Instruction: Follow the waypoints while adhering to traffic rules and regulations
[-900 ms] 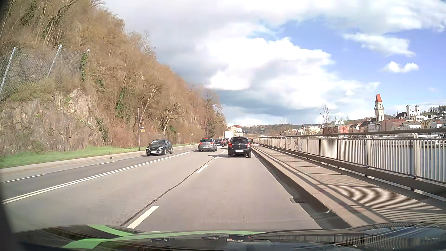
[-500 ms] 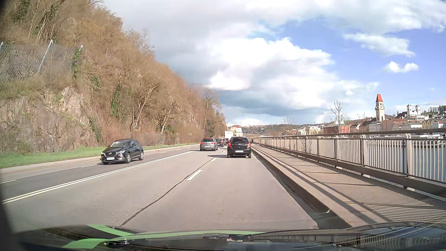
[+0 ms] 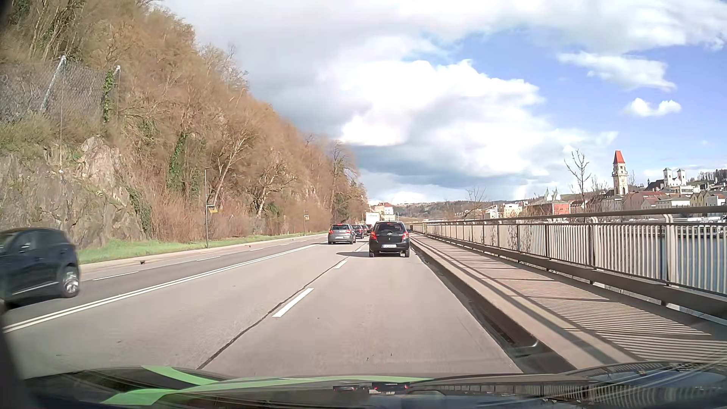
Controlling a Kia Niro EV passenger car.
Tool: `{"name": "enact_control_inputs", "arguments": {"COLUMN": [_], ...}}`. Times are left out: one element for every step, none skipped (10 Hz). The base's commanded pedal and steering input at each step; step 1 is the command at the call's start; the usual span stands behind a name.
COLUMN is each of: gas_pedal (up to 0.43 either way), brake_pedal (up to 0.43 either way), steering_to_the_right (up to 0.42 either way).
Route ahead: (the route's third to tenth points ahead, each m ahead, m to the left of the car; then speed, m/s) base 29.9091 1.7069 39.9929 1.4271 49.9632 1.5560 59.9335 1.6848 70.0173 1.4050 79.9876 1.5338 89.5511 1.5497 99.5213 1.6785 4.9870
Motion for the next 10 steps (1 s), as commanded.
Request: {"name": "enact_control_inputs", "arguments": {"gas_pedal": [0.000, 0.000, 0.000, 0.000, 0.000, 0.000, 0.000, 0.000, 0.000, 0.000], "brake_pedal": [0.000, 0.000, 0.000, 0.000, 0.000, 0.000, 0.000, 0.000, 0.000, 0.000], "steering_to_the_right": [0.000, 0.000, 0.000, 0.000, 0.000, 0.000, 0.000, 0.000, 0.000, 0.000]}}
